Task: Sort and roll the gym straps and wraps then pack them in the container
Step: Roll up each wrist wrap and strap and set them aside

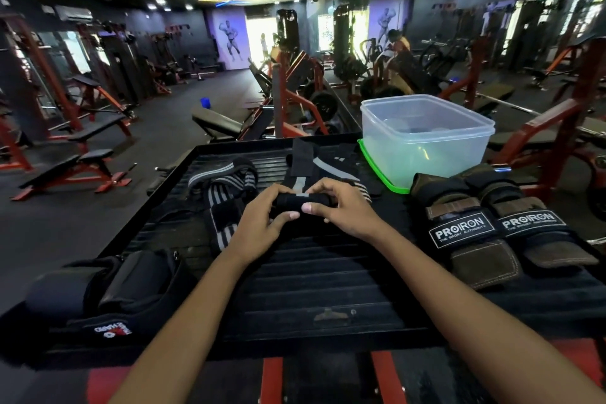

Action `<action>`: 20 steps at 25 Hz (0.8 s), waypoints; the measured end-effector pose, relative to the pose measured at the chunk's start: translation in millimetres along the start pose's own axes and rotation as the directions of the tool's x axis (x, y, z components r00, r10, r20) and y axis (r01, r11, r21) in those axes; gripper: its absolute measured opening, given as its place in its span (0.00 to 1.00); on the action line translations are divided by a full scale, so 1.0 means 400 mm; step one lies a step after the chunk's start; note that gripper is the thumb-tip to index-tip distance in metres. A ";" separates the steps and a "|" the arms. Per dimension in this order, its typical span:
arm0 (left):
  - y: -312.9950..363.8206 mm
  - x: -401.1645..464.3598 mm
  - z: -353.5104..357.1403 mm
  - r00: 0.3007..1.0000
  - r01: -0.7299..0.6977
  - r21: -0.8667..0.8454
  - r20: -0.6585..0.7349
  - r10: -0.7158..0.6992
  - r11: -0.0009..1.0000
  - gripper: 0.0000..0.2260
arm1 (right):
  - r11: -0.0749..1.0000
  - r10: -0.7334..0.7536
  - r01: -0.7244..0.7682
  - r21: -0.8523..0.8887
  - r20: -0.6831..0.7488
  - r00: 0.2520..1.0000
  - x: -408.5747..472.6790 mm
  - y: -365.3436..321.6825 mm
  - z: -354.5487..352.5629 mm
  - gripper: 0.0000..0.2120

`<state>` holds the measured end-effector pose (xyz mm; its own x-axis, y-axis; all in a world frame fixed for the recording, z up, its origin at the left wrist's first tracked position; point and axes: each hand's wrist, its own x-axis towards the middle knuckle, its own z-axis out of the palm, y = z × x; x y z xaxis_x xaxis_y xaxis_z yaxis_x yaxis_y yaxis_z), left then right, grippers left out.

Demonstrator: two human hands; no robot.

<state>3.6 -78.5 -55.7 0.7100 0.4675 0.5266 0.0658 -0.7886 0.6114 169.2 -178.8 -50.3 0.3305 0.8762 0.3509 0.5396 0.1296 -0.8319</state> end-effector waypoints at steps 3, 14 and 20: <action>-0.005 -0.005 0.006 0.999 0.021 0.004 0.044 -0.021 1.000 0.08 | 0.996 0.002 -0.007 0.085 0.059 0.998 -0.009 -0.023 0.014 0.12; -0.025 0.001 0.015 0.989 0.083 -0.042 0.125 -0.077 0.996 0.08 | 1.000 -0.020 0.019 0.016 0.077 0.997 -0.012 -0.003 0.015 0.15; -0.009 0.005 0.000 0.998 0.069 -0.145 0.010 -0.069 0.987 0.16 | 0.999 -0.025 0.026 -0.039 0.028 0.999 -0.007 0.002 -0.009 0.11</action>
<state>4.8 -74.5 -56.9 0.7107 0.5166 0.4776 0.0124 -0.6879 0.7257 171.5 -182.6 -50.4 0.2949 0.8855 0.3591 0.5780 0.1340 -0.8049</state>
